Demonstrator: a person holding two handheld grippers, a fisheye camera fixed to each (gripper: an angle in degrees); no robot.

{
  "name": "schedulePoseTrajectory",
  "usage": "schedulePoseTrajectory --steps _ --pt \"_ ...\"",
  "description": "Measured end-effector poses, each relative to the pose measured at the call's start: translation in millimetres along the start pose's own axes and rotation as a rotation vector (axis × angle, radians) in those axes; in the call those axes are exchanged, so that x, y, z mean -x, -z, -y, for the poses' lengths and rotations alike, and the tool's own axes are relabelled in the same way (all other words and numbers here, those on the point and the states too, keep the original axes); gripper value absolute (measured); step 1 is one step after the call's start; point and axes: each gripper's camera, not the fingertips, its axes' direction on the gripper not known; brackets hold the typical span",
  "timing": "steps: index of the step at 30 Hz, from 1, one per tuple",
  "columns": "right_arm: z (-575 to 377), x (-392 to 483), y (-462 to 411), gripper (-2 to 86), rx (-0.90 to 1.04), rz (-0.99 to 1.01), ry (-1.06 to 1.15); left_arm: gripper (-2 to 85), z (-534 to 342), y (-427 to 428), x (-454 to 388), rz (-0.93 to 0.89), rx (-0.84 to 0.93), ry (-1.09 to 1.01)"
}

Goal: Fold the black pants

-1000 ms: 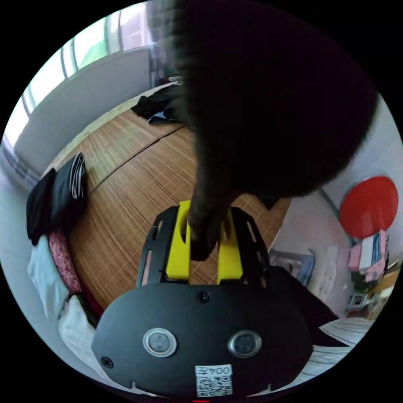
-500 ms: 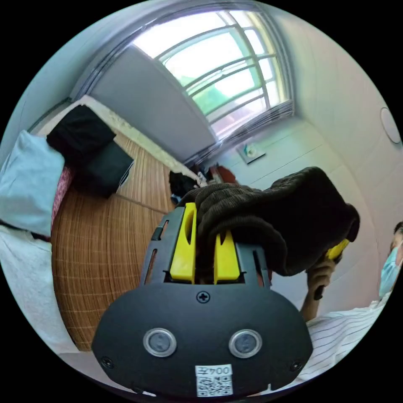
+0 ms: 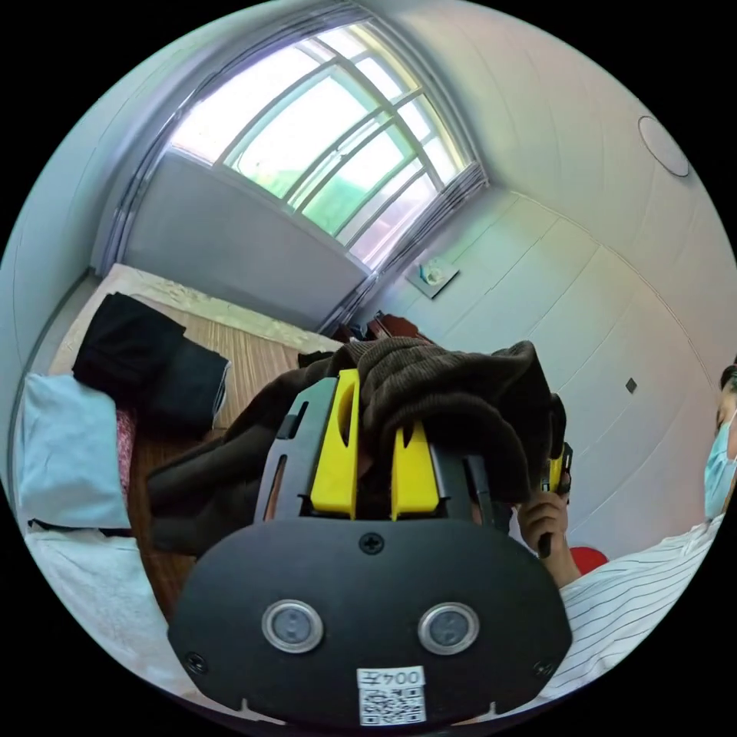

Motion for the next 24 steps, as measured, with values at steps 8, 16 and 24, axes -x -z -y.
schedulePoseTrajectory --steps 8,16,24 --pt "61 -48 132 6.3 -0.2 -0.241 -0.157 0.7 -44 -138 -6 -0.067 0.22 0.006" --pt "122 -145 232 8.1 -0.102 -0.223 -0.355 1.1 -110 -232 53 -0.077 0.15 0.367" --pt "226 -290 396 4.4 -0.028 -0.682 -0.474 3.2 -122 -275 70 0.09 0.058 0.389"
